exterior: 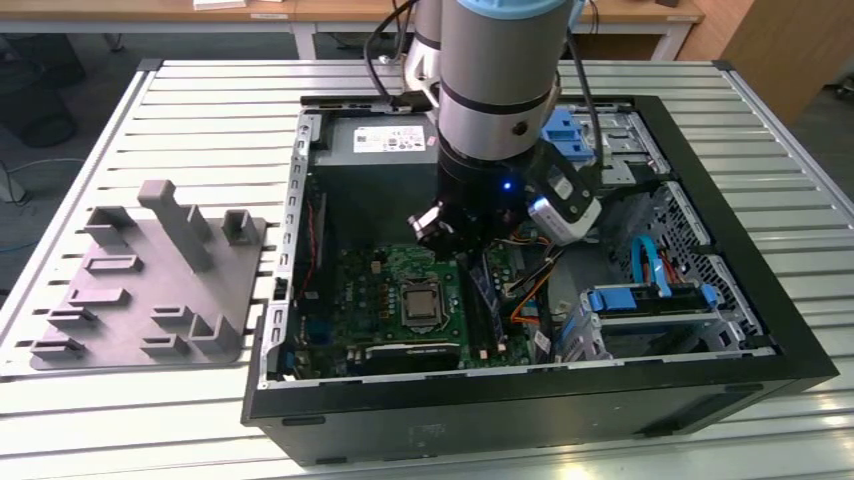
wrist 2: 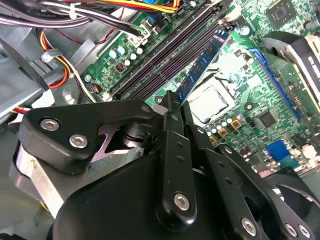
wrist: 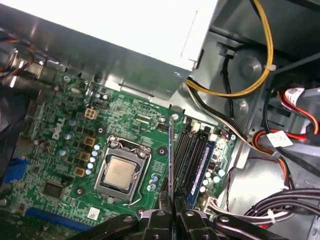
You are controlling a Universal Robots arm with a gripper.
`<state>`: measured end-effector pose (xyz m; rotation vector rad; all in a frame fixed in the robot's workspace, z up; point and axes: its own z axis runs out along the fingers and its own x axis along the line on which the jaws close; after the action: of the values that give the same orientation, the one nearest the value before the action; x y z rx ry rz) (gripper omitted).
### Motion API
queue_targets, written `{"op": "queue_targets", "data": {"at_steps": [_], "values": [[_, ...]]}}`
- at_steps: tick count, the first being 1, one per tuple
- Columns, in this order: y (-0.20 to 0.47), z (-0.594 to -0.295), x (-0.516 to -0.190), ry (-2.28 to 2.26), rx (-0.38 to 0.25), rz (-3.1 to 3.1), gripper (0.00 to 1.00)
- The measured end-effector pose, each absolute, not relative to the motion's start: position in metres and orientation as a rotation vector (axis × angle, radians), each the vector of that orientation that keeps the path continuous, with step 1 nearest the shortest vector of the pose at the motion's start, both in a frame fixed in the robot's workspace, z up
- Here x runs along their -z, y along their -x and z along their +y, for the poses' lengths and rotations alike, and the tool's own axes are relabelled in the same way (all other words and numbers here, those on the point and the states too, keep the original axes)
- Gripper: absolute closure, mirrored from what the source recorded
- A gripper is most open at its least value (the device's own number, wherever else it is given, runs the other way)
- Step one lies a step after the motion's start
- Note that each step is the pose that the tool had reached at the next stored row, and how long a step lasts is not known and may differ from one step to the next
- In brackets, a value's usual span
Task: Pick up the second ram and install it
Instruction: 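Insert the second ram into the second slot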
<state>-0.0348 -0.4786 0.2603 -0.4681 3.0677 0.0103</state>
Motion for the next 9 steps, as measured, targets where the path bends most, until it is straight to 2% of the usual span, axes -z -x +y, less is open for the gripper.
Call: {"op": "queue_targets", "data": {"at_steps": [9], "values": [[0.0348, -0.4786, -0.26, 0.329, -0.008, 3.086, 0.86]]}}
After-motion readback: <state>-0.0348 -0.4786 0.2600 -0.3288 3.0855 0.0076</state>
